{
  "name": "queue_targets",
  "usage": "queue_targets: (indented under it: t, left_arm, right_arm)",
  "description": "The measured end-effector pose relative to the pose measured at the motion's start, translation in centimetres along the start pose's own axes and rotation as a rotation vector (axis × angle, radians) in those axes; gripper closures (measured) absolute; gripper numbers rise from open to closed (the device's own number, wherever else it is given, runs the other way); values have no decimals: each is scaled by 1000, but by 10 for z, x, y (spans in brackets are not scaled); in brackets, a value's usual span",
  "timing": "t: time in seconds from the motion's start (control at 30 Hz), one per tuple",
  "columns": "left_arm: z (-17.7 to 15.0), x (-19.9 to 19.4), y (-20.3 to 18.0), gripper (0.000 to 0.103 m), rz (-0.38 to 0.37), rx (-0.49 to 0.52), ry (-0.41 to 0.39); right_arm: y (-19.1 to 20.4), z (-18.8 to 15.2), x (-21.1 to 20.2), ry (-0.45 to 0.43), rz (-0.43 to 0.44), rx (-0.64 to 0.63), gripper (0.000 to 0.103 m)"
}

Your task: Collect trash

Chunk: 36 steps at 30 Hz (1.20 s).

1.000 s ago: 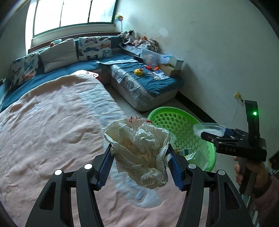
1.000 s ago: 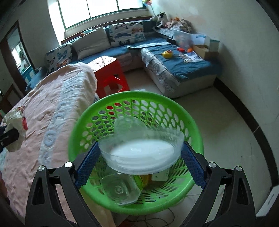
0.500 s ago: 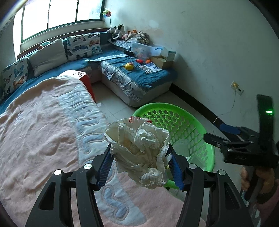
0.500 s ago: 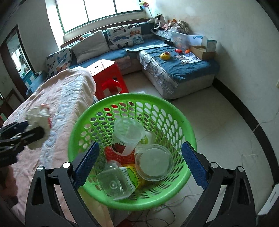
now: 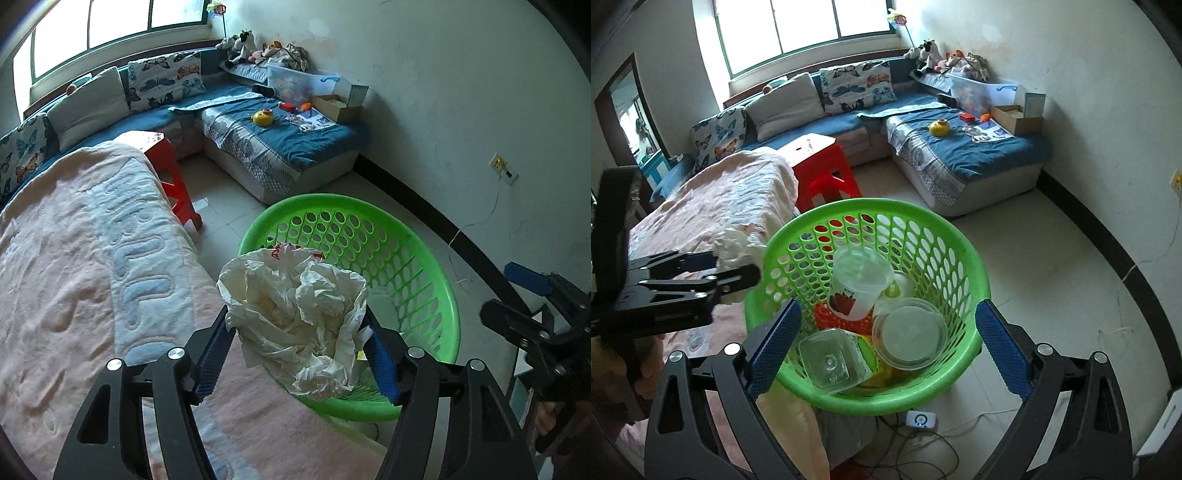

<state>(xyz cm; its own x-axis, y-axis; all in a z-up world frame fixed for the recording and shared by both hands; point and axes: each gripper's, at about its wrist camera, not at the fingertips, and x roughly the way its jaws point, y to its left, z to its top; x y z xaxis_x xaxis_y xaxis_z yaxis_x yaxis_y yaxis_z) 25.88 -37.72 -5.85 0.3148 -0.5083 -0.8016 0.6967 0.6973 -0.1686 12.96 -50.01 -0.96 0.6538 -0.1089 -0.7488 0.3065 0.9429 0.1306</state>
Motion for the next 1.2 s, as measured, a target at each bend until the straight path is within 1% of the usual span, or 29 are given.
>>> queue_targets:
  t: [0.03,0.13,0.23,0.27,0.43,0.57,0.77,0.83,0.9,1.07,1.2]
  left_arm:
    - [0,2,-1,37,-4,-1,3]
    - [0,5,-2,31,-14,-3,8]
    - [-2,5,-3,29,-15,-2,9]
    - [-4,4,-3,27,-19,-4,7]
    - [-6,-4,-3,22,-19,-4,-5]
    - [-10,-14,-1,20,-12,-4,-15]
    - [-18,-43,-2,14,10,9,-61]
    - [-22,-54,-1,14,18,11,-73]
    - [-27,-67,2,11,26,1,-89]
    - [-40,-95,16,10,78,-28,-113]
    - [-55,-119,31,10,124,-66,-138]
  right_arm:
    - [0,-1,-1,-1,3,2,9]
    - [0,-4,-4,-6,6,7,9]
    - [-1,-6,-4,-3,15,22,9]
    - [-2,-7,-4,-3,14,24,9]
    - [1,-11,-9,-6,14,24,9]
    - [4,-13,-16,-18,13,18,9]
    - [12,-19,-28,-30,24,26,9]
    - [19,-21,-33,-35,24,19,9]
    - [27,-22,-36,-37,26,6,9]
    - [55,-27,-45,-54,35,-31,8]
    - [75,-30,-49,-58,60,-45,7]
